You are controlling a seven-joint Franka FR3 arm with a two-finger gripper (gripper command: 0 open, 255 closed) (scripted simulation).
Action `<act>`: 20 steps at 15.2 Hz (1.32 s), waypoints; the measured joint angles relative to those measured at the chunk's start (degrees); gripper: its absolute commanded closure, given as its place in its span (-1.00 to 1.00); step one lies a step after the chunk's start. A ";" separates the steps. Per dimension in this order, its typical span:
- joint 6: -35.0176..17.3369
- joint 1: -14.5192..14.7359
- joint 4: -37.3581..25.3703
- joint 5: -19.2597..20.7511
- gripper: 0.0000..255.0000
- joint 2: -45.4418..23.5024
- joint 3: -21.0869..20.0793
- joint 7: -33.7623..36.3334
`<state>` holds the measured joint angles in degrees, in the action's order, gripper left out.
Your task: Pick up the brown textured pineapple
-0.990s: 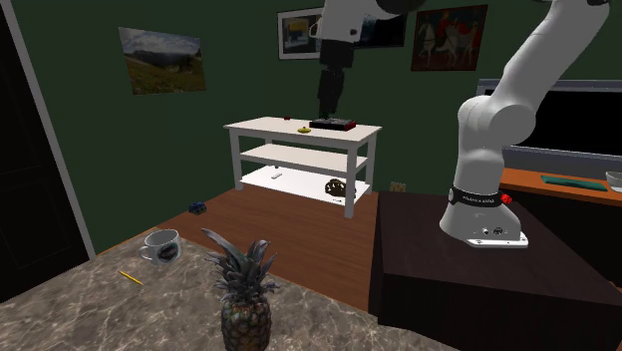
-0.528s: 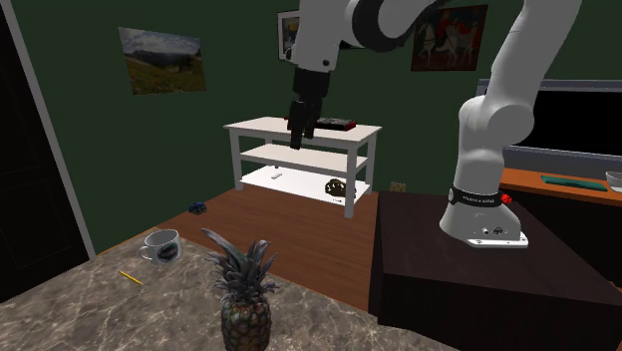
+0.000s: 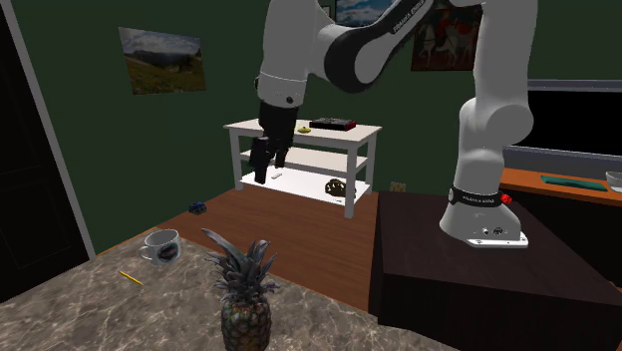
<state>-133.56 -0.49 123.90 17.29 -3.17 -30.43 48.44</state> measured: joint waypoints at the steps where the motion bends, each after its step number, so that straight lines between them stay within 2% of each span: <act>1: -0.01 0.55 -2.03 2.62 -1.00 -2.77 -0.05 2.47; 4: 0.15 3.26 -7.64 9.81 -1.00 -10.46 0.76 9.27; 10: 2.87 10.14 -21.71 19.55 -1.00 -24.81 4.56 17.49; 12: 3.92 12.31 -26.40 21.47 -1.00 -28.93 5.78 19.02; 14: 3.82 13.45 -28.33 22.63 -1.00 -31.27 6.57 20.07; 20: 1.40 14.59 -28.66 24.86 -1.00 -34.49 8.00 22.31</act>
<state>-132.16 14.11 95.24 42.14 -37.66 -22.43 70.75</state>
